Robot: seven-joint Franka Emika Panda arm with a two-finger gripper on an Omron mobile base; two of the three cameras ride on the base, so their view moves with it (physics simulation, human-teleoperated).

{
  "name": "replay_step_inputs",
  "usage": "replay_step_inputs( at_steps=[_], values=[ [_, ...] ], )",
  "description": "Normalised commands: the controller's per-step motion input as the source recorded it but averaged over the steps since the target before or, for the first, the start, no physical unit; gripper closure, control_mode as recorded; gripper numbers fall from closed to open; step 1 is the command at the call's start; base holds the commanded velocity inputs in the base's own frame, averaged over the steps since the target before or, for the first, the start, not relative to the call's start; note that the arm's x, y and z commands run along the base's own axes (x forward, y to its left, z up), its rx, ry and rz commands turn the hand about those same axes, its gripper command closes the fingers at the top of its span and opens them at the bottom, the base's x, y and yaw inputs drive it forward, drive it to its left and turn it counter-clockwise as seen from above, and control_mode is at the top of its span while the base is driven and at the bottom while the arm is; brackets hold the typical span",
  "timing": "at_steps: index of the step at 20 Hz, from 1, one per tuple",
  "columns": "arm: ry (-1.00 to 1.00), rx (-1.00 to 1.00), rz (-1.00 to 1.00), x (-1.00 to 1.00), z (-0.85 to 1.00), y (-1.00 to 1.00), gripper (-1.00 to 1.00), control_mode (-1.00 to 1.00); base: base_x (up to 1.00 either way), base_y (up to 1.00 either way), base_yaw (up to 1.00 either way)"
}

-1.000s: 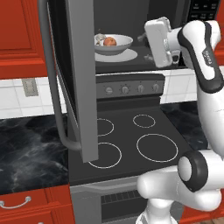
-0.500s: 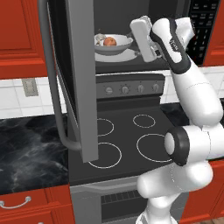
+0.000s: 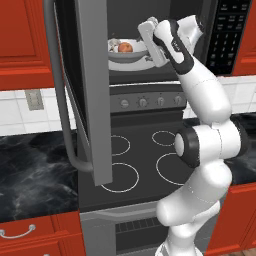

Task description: The microwave is finished heating the fish and onion. Take the bowl containing the food and place it on the dining counter.

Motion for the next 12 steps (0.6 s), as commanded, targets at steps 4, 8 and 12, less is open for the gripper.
replay_step_inputs(
  at_steps=[4, 8, 12],
  values=[
    [0.15, -0.05, -0.01, 0.18, -0.19, 0.0, -1.0, -1.0, 0.0, 0.0, 0.0],
    [0.08, -0.07, 0.0, -0.01, -0.26, 0.0, 1.0, -1.0, 0.0, 0.0, 0.0],
    [0.01, 0.0, 0.0, 0.0, 0.0, 0.0, 1.0, -1.0, 0.0, 0.0, 0.0]
  ],
)
